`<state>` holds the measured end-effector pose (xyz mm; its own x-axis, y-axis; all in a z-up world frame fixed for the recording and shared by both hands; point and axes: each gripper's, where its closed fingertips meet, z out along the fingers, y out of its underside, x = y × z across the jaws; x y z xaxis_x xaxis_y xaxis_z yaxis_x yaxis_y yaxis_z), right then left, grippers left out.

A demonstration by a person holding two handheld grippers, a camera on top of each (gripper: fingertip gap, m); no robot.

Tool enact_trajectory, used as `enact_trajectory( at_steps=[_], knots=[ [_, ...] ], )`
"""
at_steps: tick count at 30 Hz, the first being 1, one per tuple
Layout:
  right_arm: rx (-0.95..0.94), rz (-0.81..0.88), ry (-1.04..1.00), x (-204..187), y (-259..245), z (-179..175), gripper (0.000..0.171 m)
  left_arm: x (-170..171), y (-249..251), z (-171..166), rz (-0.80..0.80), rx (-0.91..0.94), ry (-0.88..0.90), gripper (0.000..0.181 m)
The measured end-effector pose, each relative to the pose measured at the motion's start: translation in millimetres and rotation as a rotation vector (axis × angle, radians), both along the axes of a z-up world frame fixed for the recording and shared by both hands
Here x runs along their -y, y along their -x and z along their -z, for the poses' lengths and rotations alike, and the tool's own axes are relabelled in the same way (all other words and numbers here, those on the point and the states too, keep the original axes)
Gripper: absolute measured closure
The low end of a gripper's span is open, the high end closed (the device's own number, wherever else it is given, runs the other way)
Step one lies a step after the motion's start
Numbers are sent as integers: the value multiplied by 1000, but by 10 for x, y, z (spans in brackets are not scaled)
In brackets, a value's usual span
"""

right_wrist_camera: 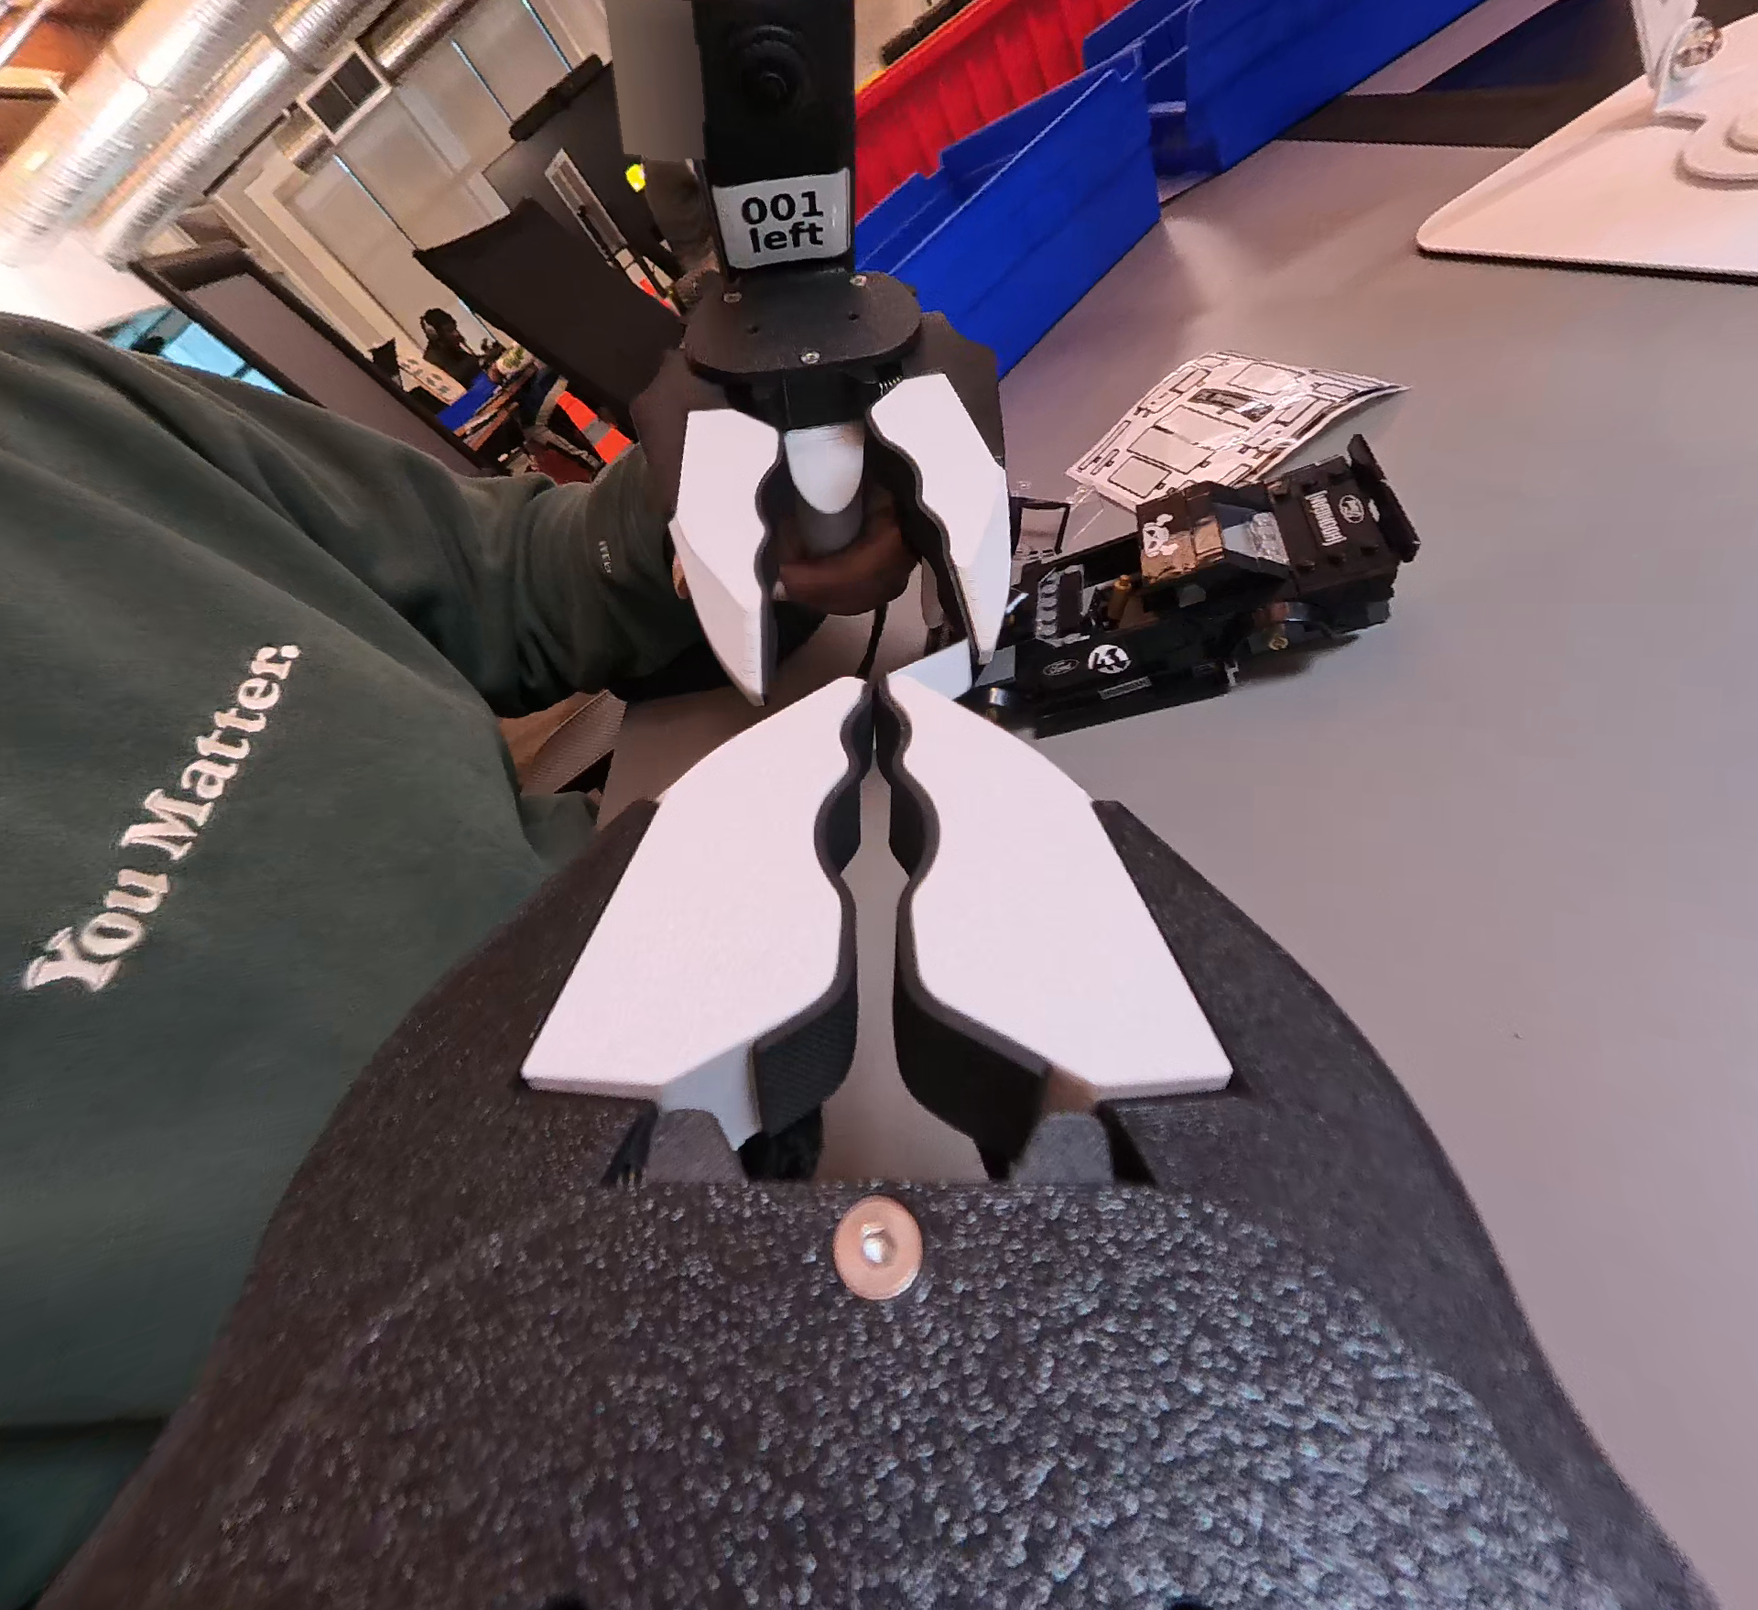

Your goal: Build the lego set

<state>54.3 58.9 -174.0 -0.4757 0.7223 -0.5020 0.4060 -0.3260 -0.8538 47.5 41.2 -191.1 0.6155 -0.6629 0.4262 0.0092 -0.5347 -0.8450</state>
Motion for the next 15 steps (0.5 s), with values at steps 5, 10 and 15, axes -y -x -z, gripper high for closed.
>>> enact_trajectory(
  at_steps=[5,10,15],
  knots=[
    [-9,-89,1,62,-146,-38,171,-24,-63,80,-14,-140,8,118],
    [1,-100,-21,-89,-263,-27,171,-69,-62,396,-24,-497,30,118],
    [-3,-71,12,-349,-341,5,171,-160,-14,768,28,-716,167,138]
  ],
)
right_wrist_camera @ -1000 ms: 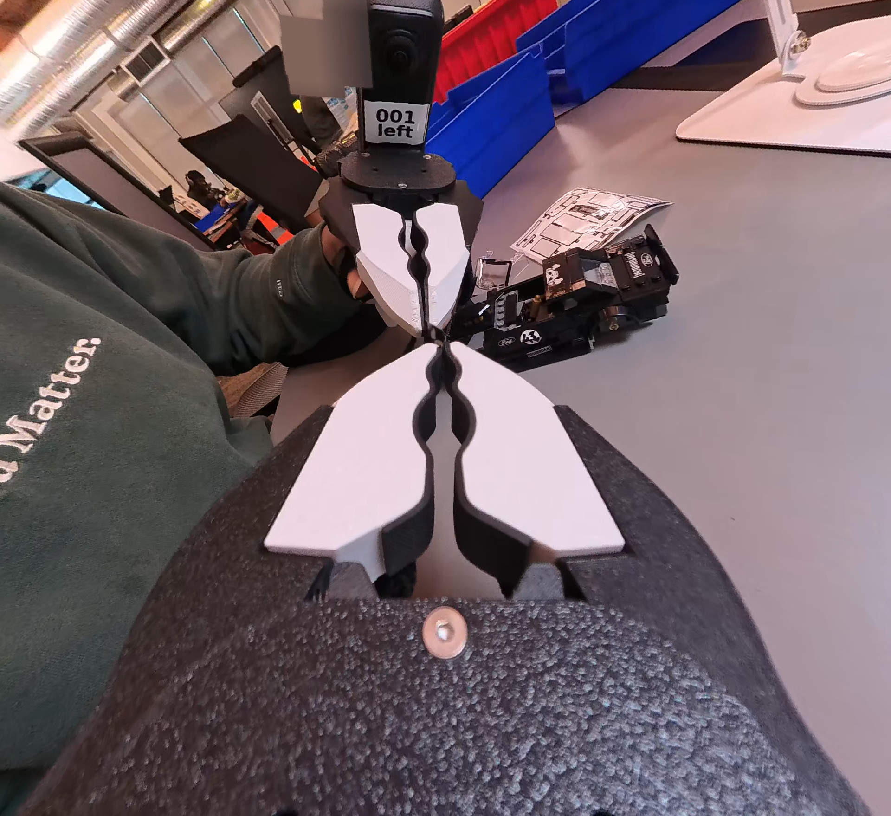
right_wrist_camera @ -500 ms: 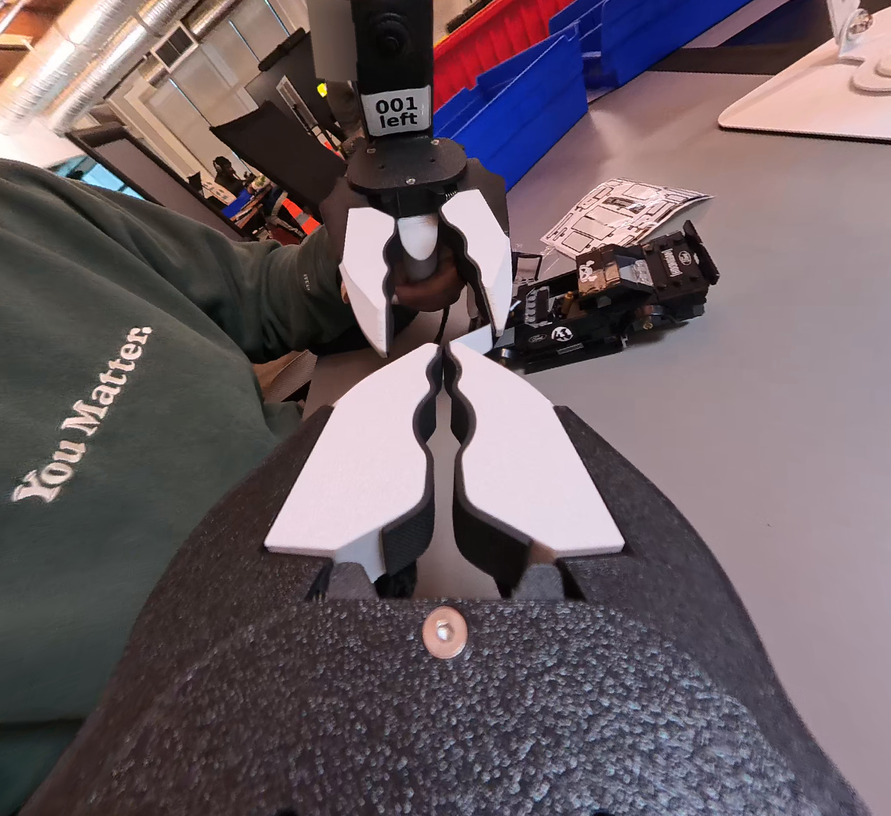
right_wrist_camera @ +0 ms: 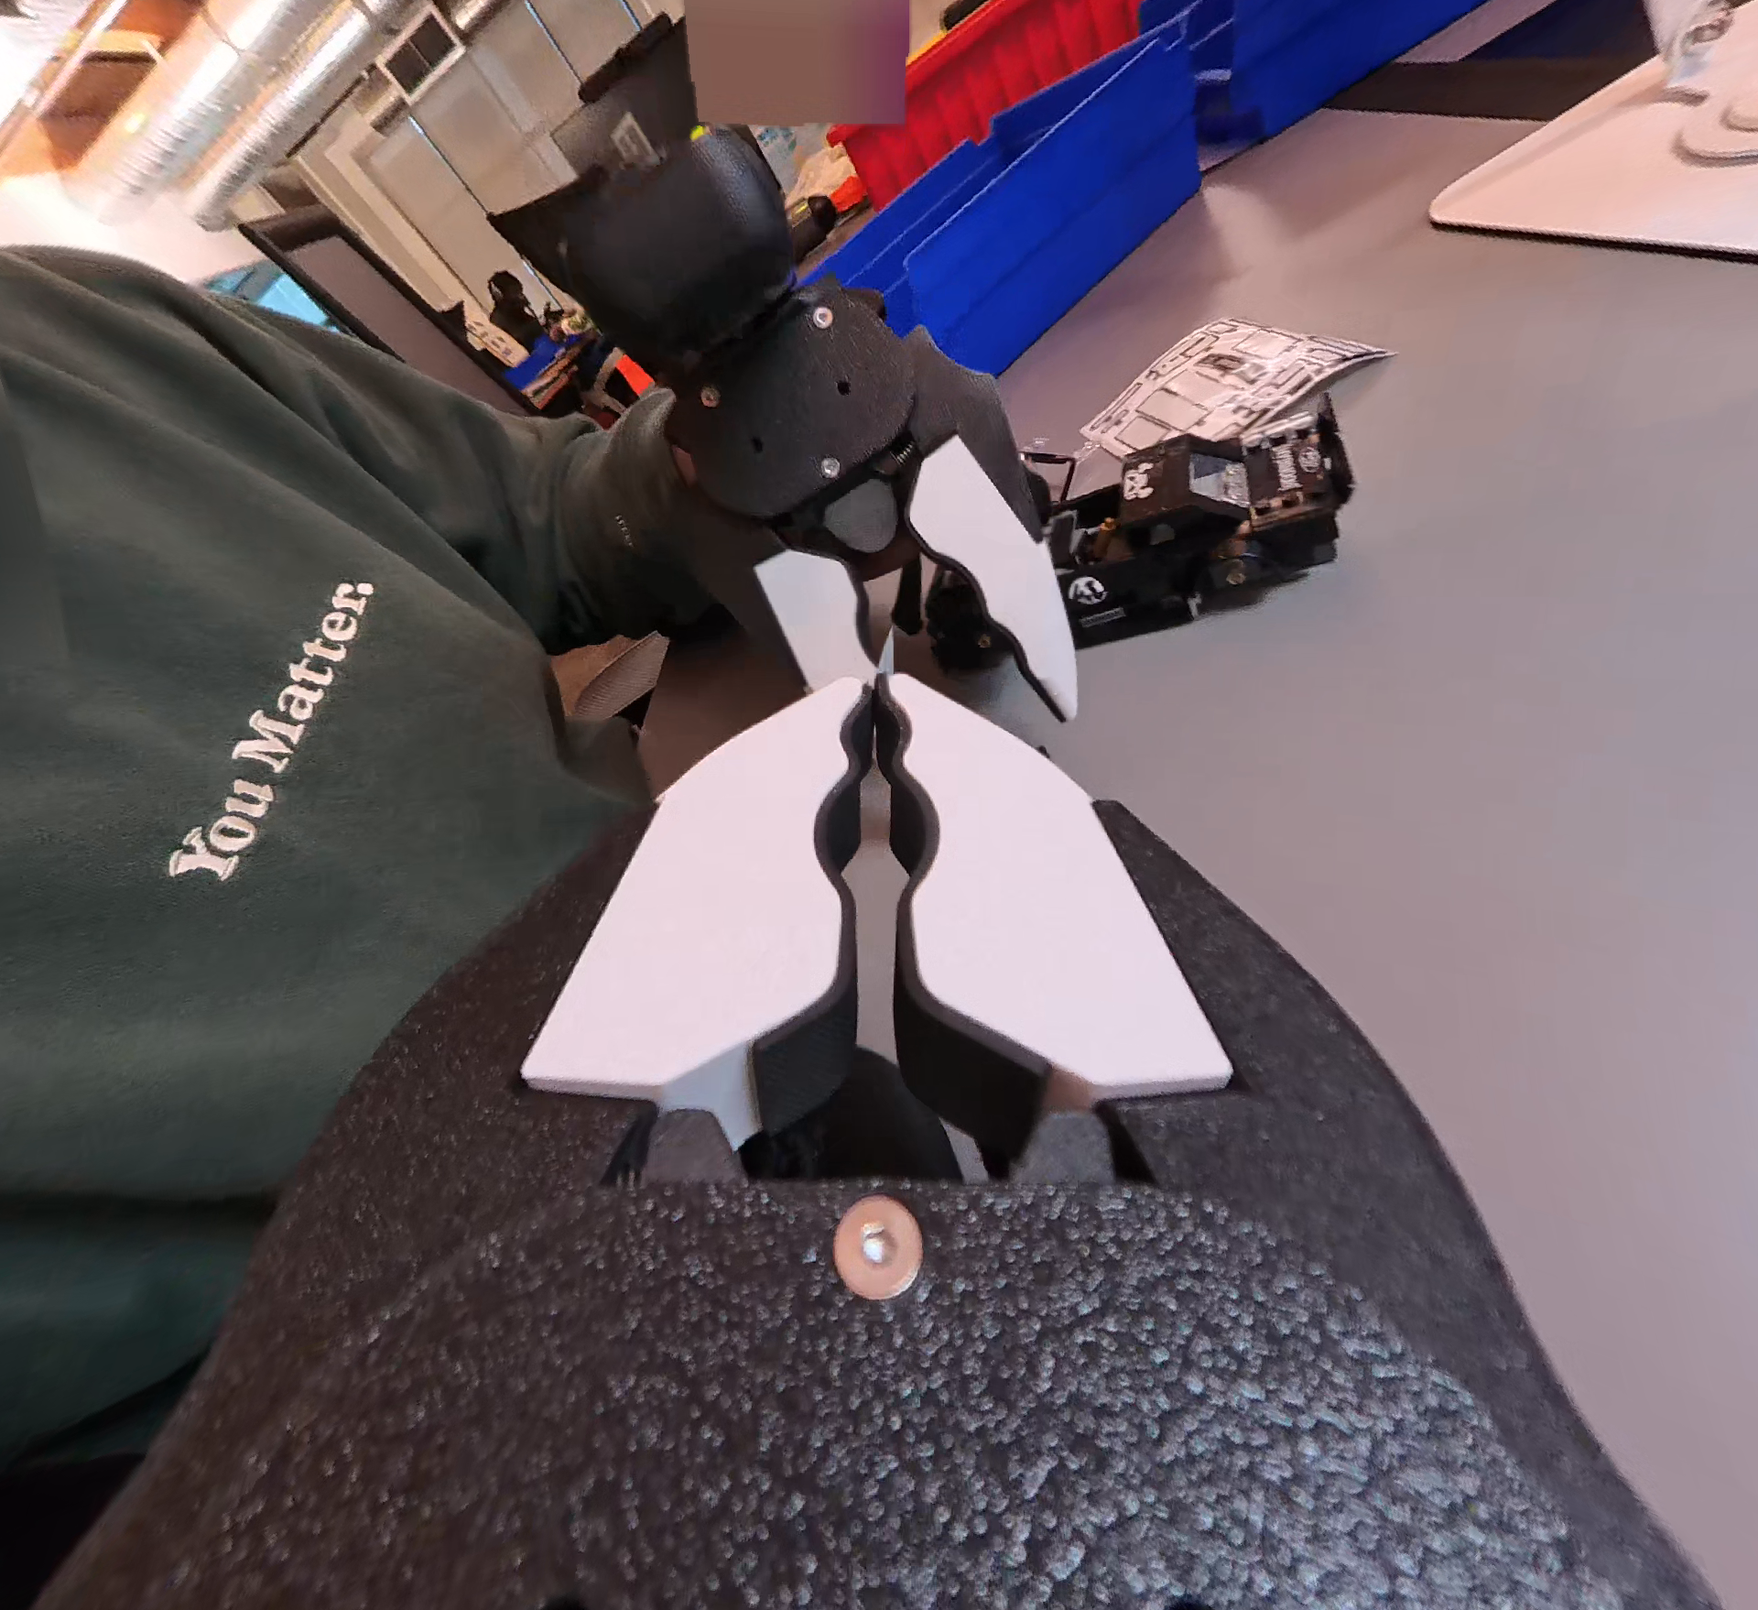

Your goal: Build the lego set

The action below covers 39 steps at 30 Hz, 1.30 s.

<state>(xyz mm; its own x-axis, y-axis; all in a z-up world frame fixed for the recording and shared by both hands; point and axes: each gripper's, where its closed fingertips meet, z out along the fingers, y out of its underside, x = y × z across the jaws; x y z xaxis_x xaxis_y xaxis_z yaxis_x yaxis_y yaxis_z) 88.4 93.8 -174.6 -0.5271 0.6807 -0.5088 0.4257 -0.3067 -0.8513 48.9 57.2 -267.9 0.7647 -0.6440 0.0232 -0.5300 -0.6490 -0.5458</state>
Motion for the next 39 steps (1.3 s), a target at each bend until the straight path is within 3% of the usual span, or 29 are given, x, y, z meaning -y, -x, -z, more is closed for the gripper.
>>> enact_trajectory(
  at_steps=[7,9,12,20,24,28,33,39],
  knots=[
    [-5,21,18,-109,-102,38,171,-22,19,181,27,-71,151,153],
    [-10,21,22,-112,-107,26,171,20,3,184,62,-83,181,165],
    [-14,24,19,-110,-108,29,171,105,-30,184,103,-101,176,165],
    [-11,14,20,-74,-92,67,171,881,6,37,190,-68,148,165],
    [2,2,18,-37,-50,108,171,1202,298,174,149,-123,206,165],
    [9,-3,27,7,-1,136,171,1256,329,162,149,-101,187,159],
    [6,6,21,36,-7,155,171,1145,510,-195,42,72,80,150],
    [9,7,18,31,11,165,171,886,979,-216,-105,7,-64,144]
  ],
)
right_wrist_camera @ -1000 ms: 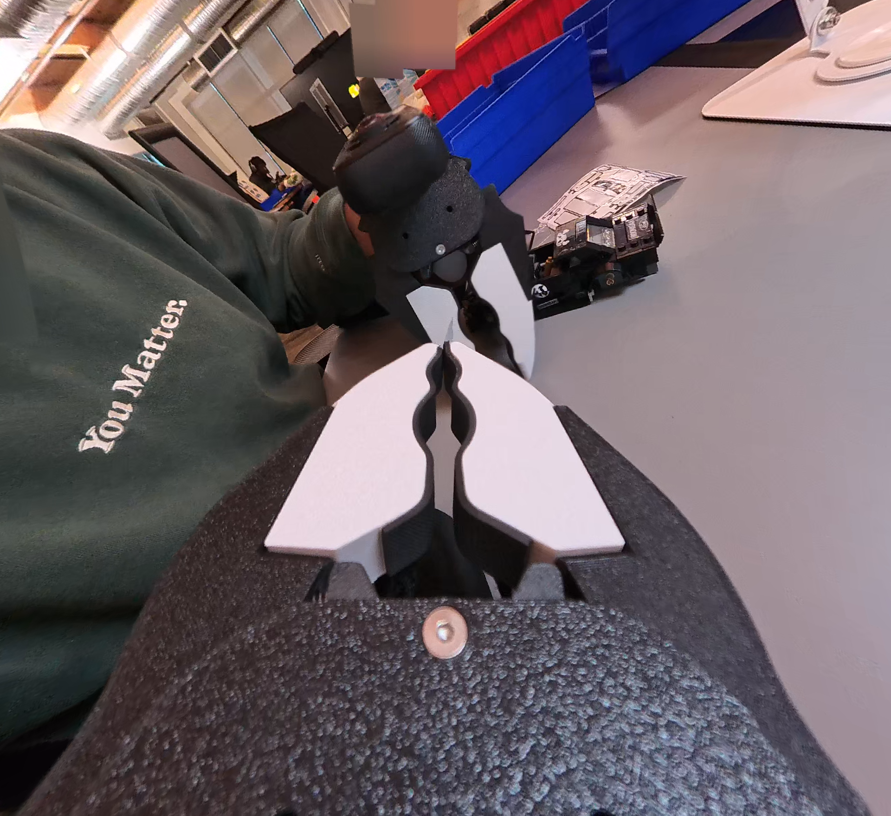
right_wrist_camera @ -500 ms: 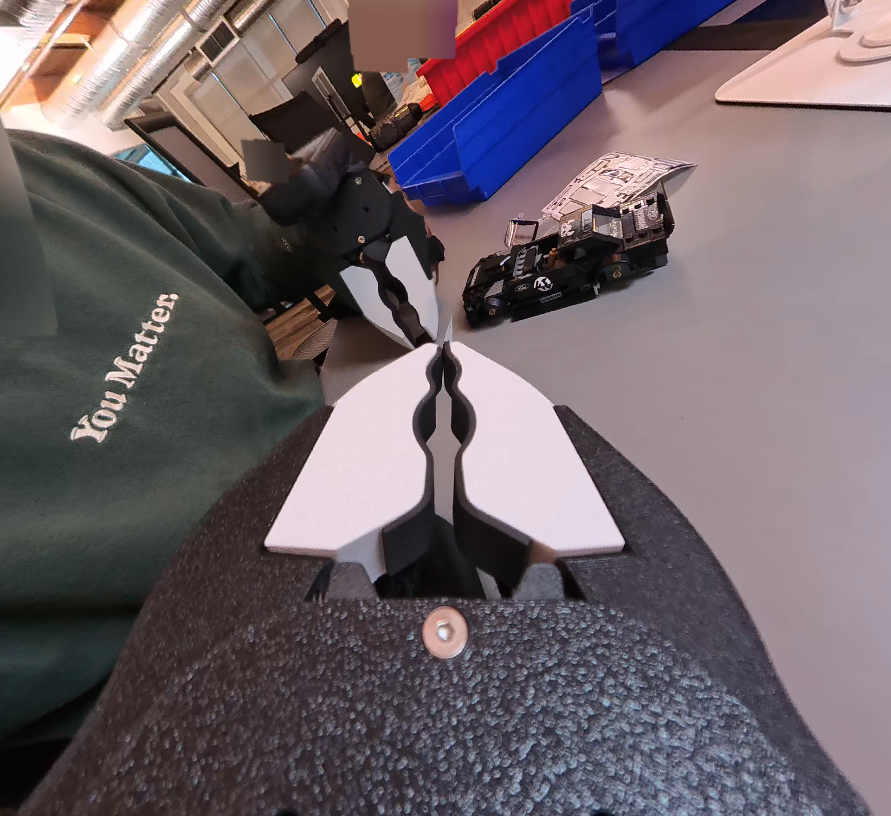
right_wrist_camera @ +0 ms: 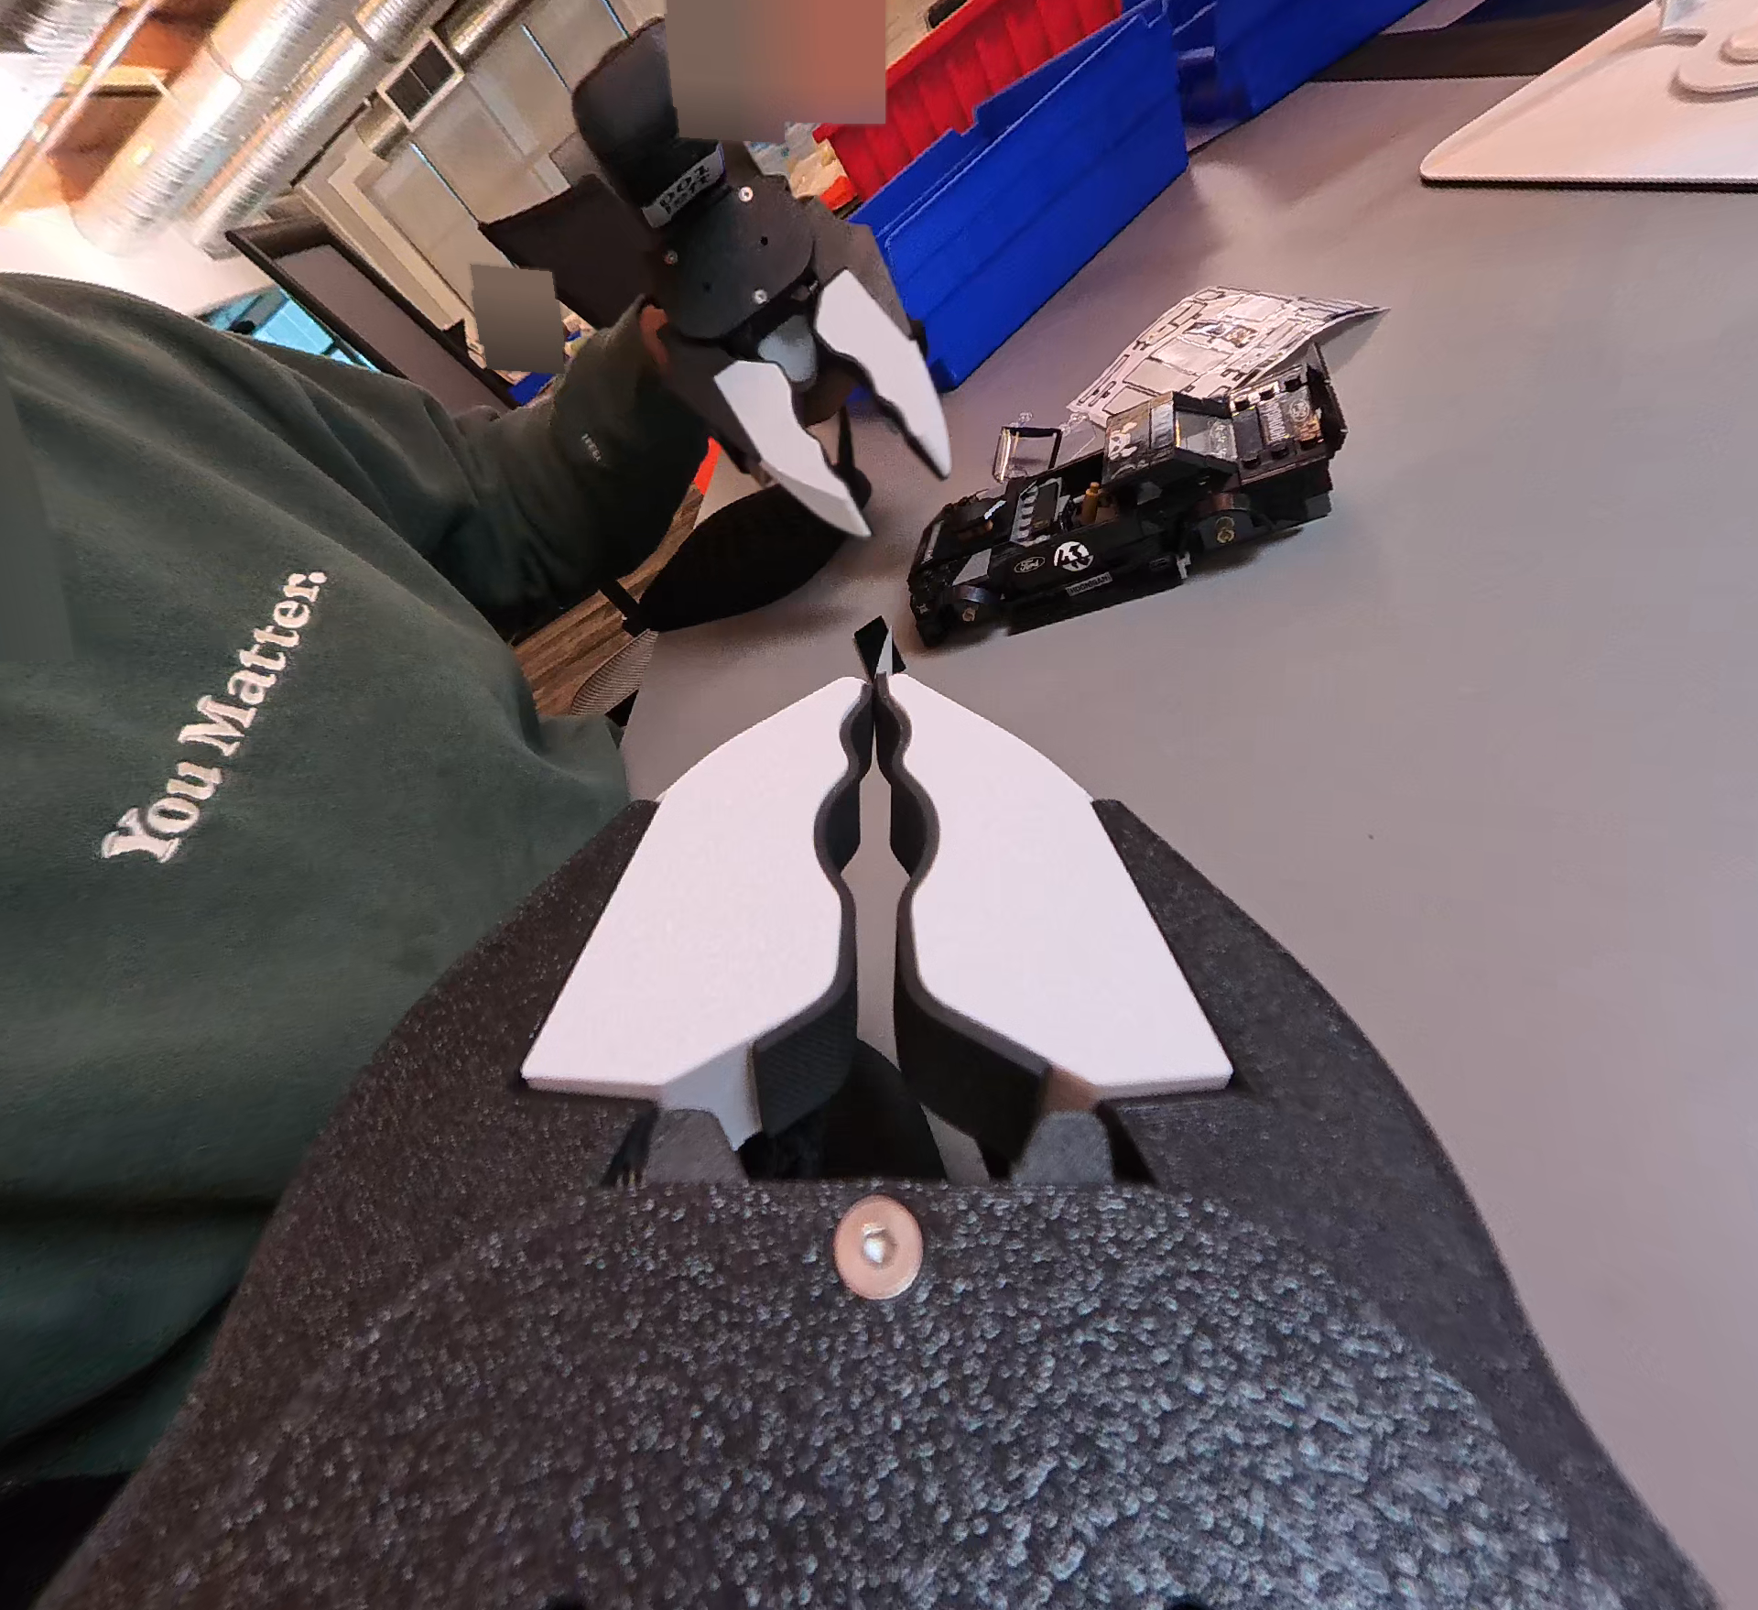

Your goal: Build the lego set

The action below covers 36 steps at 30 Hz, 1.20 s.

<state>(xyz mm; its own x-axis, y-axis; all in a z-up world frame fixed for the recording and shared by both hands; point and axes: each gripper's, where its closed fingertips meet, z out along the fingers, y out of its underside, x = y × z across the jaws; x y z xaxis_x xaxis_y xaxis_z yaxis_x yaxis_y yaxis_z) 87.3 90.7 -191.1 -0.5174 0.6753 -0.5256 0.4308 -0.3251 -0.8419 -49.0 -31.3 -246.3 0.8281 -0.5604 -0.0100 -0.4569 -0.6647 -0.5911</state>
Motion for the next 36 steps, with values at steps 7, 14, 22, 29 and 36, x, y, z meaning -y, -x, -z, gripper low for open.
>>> enact_trajectory(
  at_steps=[7,14,22,29,36],
  knots=[
    [0,13,-4,-21,-8,10,171,-190,84,238,-10,-93,-23,122],
    [2,22,13,-58,3,19,171,-332,50,261,-28,-81,-41,121],
    [1,15,12,-18,-8,-1,171,-673,64,256,-109,-63,-94,121],
    [5,0,12,33,2,13,171,-933,118,257,-172,-47,-126,121],
    [7,-14,10,74,8,25,171,-1029,126,174,-209,-10,-185,117]
  ],
)
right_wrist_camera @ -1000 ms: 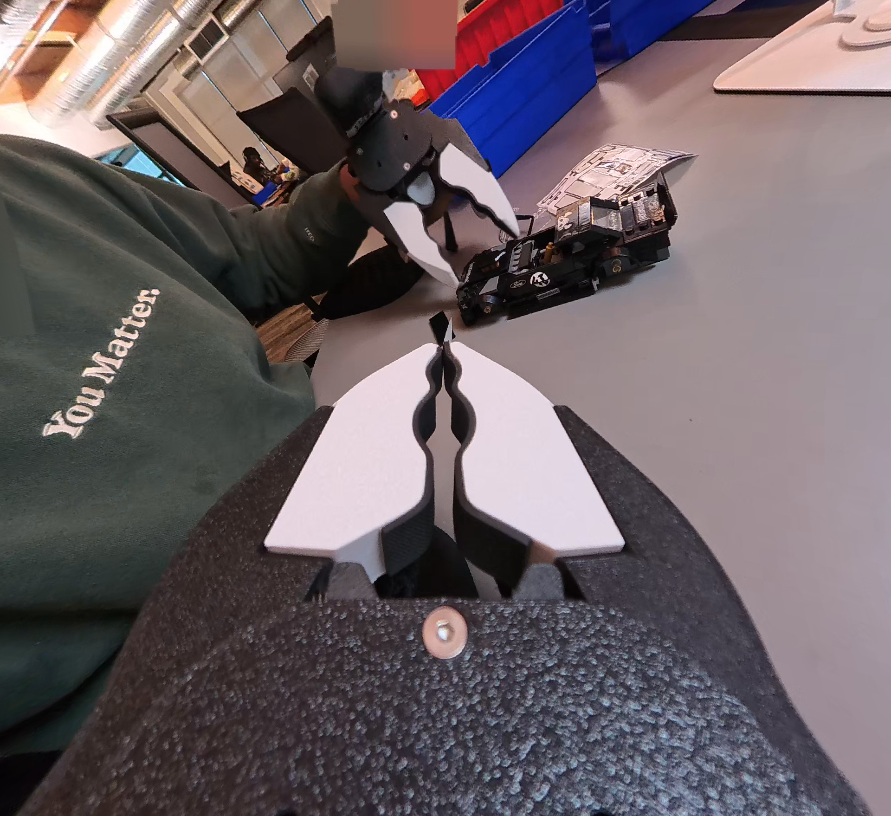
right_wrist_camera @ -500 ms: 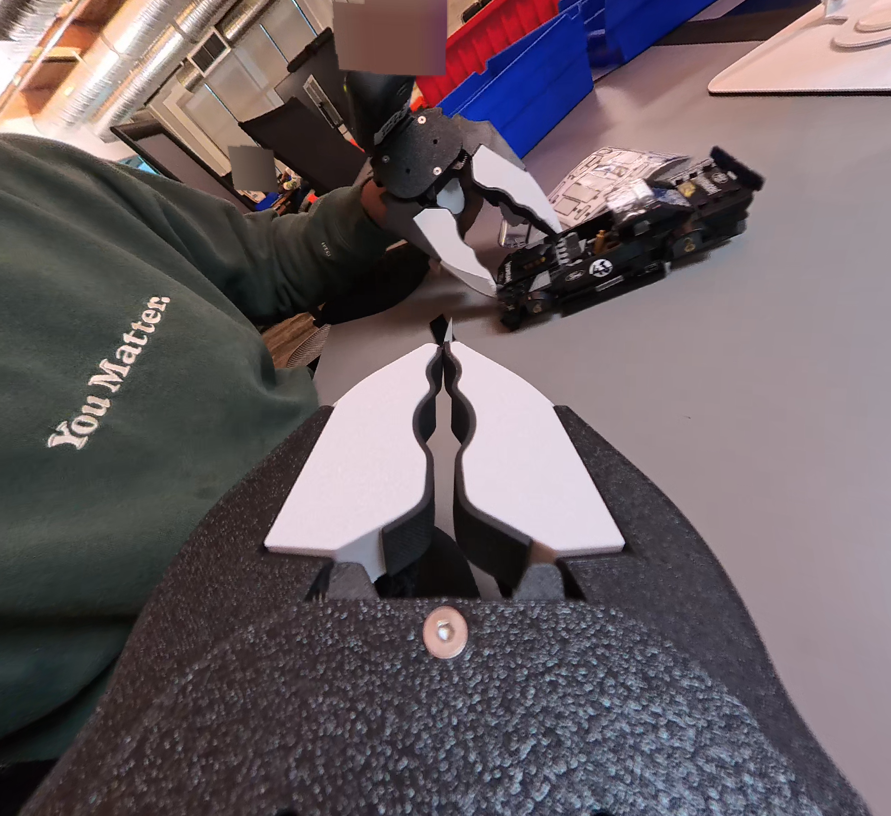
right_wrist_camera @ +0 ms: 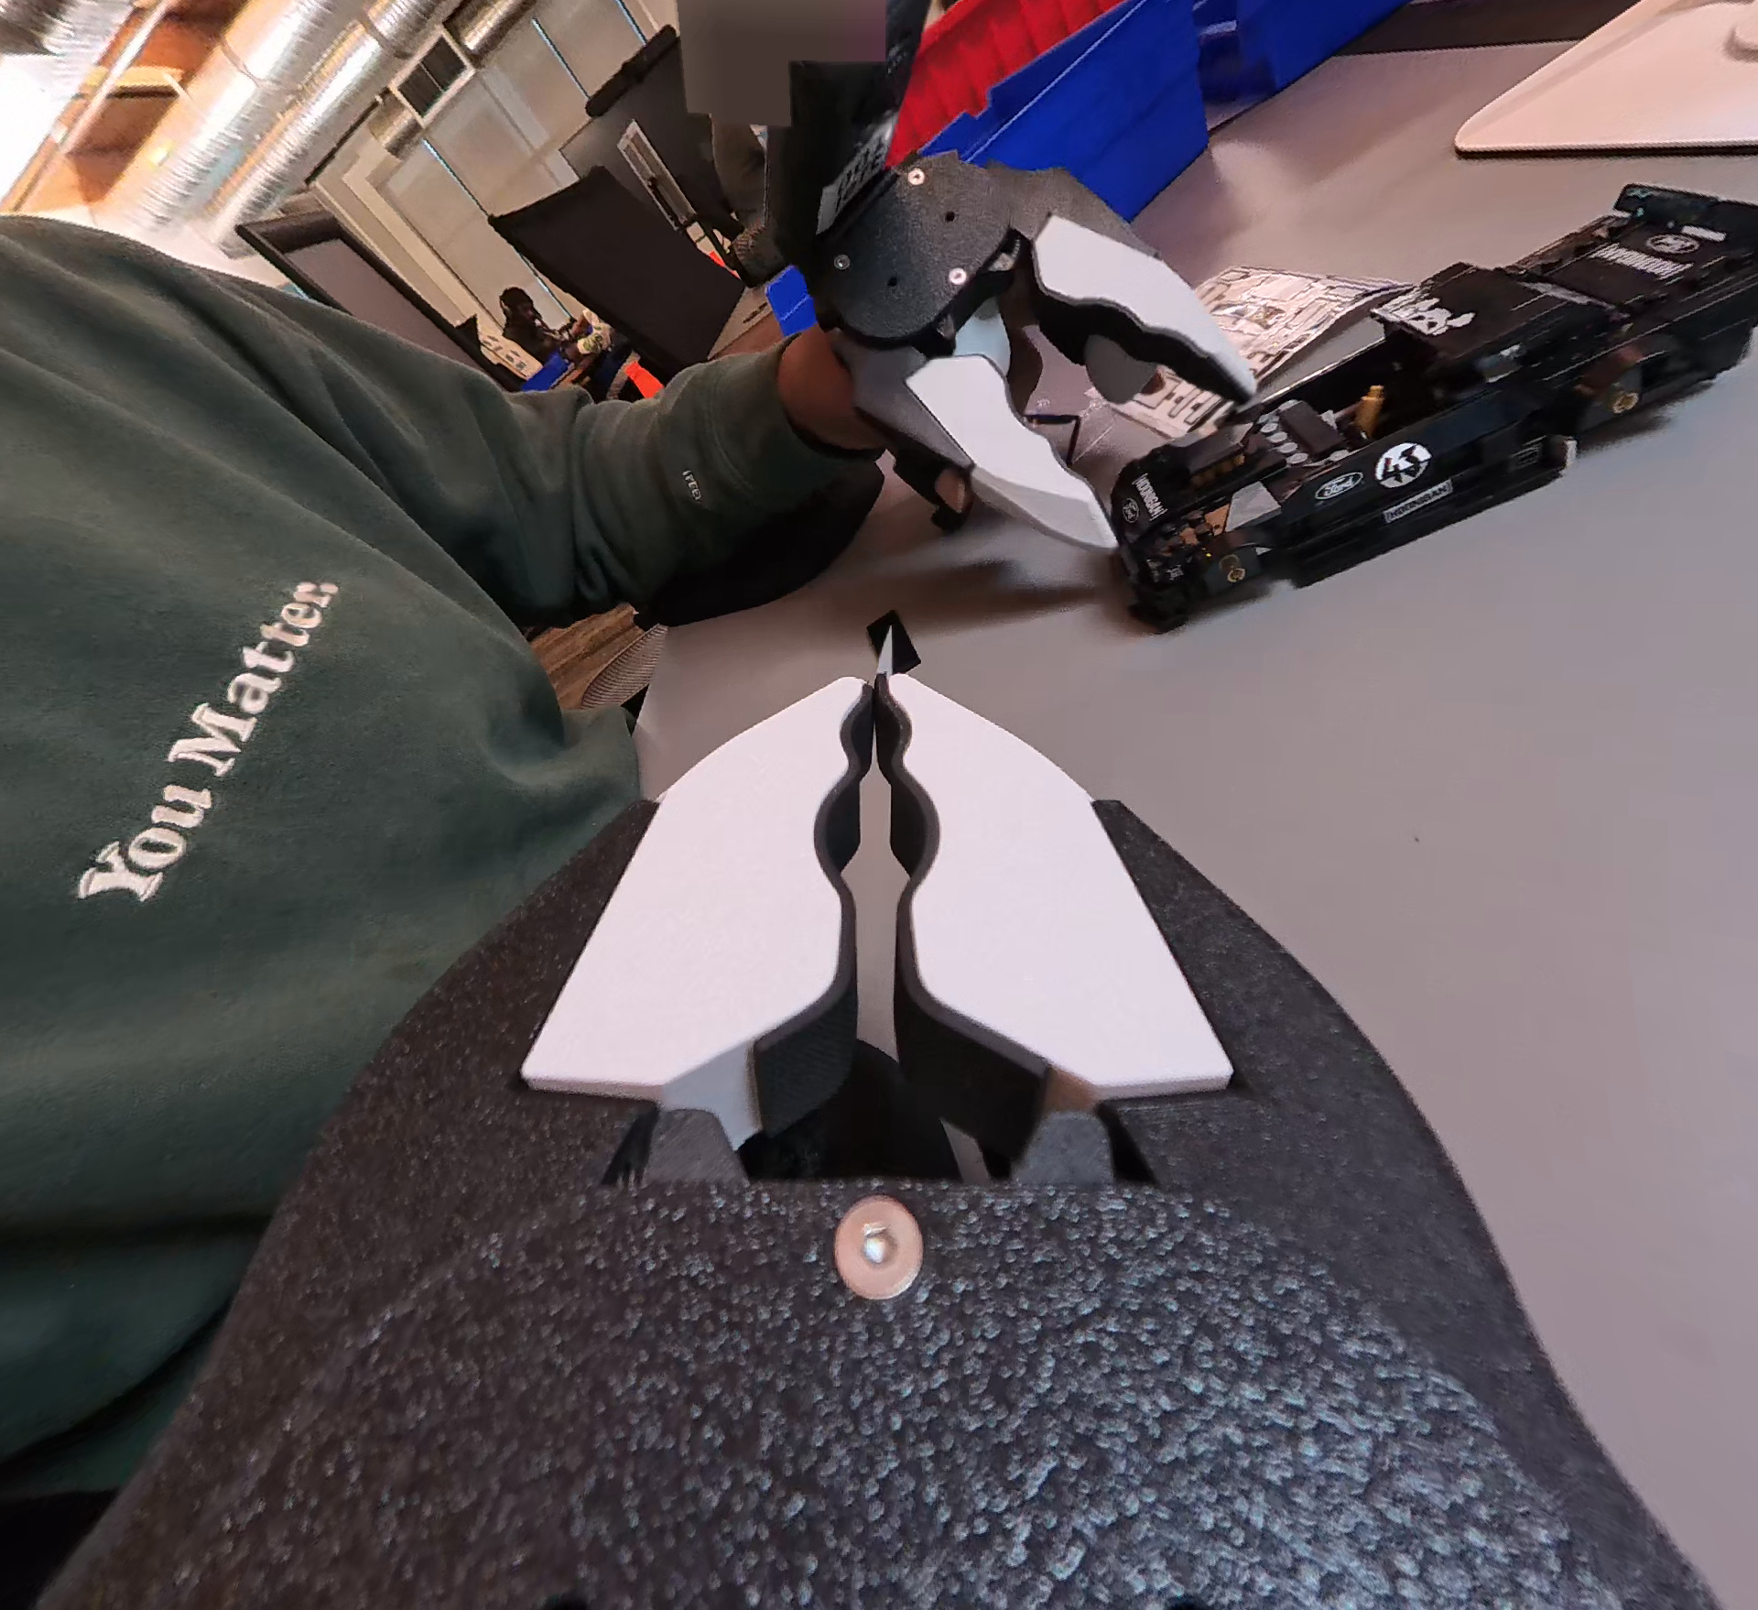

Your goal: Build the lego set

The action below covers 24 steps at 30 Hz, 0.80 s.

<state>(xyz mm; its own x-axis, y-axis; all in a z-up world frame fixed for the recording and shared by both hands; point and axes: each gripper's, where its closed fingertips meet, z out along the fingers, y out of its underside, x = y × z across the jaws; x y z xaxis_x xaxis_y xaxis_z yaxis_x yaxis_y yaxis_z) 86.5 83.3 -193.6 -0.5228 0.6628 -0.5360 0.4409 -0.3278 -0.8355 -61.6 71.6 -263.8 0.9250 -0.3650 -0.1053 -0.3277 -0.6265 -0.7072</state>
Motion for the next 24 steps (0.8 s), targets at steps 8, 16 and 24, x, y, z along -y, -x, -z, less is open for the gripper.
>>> enact_trajectory(
  at_steps=[8,16,24],
  knots=[
    [17,-4,19,14,24,21,171,286,-160,-412,111,131,-116,128],
    [20,13,27,-6,43,28,171,808,-473,-176,275,199,6,130],
    [62,102,-106,75,95,40,171,1229,-625,93,391,167,144,133]
  ],
)
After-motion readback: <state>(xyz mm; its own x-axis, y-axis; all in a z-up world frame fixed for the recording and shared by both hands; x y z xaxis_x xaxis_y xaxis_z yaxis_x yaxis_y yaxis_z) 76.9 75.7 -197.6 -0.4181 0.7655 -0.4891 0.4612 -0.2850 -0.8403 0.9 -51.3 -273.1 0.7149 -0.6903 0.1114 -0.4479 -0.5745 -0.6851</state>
